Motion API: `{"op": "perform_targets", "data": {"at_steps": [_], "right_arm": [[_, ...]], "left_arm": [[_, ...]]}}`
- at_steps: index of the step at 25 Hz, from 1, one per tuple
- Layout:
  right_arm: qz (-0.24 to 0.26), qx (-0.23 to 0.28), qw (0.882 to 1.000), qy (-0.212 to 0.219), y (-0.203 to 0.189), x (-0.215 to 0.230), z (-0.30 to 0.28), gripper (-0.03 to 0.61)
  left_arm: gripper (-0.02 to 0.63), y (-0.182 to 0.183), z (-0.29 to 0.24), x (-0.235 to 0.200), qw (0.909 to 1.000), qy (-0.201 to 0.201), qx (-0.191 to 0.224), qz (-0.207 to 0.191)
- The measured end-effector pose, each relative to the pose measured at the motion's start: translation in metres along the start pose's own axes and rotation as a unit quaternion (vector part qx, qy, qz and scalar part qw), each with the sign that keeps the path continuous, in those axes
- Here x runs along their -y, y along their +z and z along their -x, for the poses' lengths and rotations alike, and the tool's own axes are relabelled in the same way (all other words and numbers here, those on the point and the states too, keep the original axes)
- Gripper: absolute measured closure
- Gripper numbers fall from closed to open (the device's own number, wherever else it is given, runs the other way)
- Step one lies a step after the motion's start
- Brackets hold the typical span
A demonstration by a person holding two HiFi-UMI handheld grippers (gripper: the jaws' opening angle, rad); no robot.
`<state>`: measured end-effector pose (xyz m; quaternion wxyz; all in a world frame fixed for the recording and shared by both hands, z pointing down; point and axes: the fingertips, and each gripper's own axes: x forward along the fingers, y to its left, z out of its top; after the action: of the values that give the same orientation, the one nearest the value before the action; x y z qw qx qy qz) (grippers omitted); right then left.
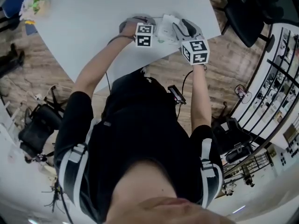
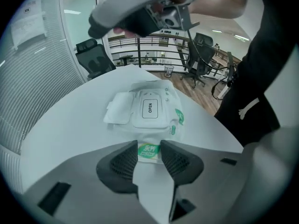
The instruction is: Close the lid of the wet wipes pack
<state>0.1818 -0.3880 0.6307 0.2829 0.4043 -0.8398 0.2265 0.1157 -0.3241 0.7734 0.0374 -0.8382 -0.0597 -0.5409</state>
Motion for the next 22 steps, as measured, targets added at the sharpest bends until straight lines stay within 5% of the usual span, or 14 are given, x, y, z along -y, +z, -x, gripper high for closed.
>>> {"op": "perform_targets", "data": {"at_steps": [6,16,22], "right_arm": [[0.047,-0.110,0.989,0.088,-0.042,0.008,-0.052,0.383],[0.059,-0.206,0.962,0.170,-0.086,0.029,-0.107,0.339],[0.067,-0.234,0.949,0.200,-0.089,0.024,-0.112,0.404]], "left_arm": [[0.446,-0.004,-0.004,-0.004,0.9999,-0.008,0.011,-0.003],[0.446,-0.003,-0.005,-0.005,0.9996,-0.019,0.022,-0.001],[0.446,-0.004,-0.005,-0.006,0.9995,-0.021,0.025,0.000]]}}
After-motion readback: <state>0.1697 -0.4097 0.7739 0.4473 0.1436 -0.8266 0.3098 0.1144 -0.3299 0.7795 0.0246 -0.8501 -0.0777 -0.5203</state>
